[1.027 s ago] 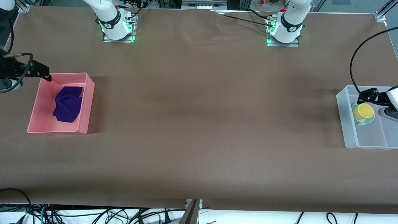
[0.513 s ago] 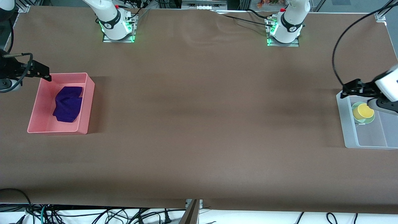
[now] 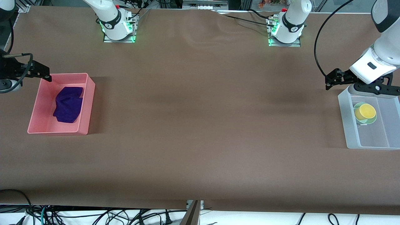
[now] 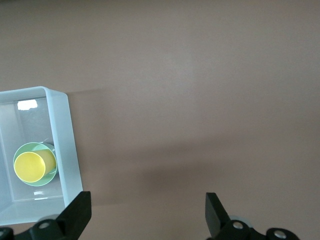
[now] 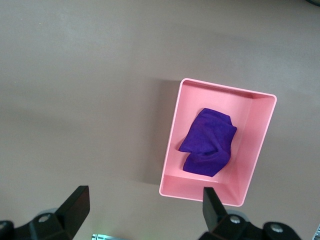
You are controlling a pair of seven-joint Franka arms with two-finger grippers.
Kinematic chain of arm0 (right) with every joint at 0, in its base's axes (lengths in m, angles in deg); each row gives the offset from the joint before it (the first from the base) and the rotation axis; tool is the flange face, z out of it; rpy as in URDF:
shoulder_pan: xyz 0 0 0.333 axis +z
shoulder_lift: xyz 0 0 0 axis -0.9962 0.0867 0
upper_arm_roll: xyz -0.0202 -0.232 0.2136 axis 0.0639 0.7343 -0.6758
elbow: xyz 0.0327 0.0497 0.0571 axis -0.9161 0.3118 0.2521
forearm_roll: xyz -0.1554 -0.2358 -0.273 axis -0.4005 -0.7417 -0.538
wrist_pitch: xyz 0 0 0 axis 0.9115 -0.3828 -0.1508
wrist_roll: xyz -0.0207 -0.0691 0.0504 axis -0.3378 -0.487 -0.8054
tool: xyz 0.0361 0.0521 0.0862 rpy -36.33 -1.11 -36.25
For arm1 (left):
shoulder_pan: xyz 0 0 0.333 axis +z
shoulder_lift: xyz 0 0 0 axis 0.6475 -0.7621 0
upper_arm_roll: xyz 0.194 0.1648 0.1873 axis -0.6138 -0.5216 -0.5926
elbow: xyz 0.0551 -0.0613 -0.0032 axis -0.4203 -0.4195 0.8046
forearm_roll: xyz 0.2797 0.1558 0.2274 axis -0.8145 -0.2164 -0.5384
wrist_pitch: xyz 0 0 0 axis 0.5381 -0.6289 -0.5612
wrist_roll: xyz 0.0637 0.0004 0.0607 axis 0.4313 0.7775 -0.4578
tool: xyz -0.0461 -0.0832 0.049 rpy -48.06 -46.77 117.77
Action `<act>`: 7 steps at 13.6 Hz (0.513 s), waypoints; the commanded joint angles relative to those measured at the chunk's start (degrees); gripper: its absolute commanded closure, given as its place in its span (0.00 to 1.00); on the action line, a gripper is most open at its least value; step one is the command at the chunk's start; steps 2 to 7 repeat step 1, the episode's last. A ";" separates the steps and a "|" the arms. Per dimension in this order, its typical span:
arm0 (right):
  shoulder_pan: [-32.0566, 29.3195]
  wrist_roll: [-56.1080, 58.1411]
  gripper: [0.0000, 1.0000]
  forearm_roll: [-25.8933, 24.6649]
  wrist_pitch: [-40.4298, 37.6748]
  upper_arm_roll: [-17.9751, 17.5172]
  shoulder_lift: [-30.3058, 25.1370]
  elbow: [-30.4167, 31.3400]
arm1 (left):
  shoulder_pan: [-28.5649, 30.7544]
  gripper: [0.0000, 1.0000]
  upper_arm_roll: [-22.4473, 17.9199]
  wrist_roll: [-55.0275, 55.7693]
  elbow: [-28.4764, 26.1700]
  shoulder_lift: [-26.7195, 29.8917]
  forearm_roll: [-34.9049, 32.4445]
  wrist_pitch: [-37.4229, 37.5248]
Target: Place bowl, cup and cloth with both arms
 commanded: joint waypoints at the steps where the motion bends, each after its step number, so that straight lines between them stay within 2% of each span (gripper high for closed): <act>1: -0.16 -0.15 0.00 0.13 -0.62 -0.06 0.76 -1.82 | -0.80 0.00 -1.10 0.23 -1.47 1.35 1.53 -0.72; 7: -0.16 -0.15 0.00 0.13 -0.62 -0.06 0.76 -1.82 | -0.80 0.00 -1.10 0.23 -1.47 1.35 1.53 -0.72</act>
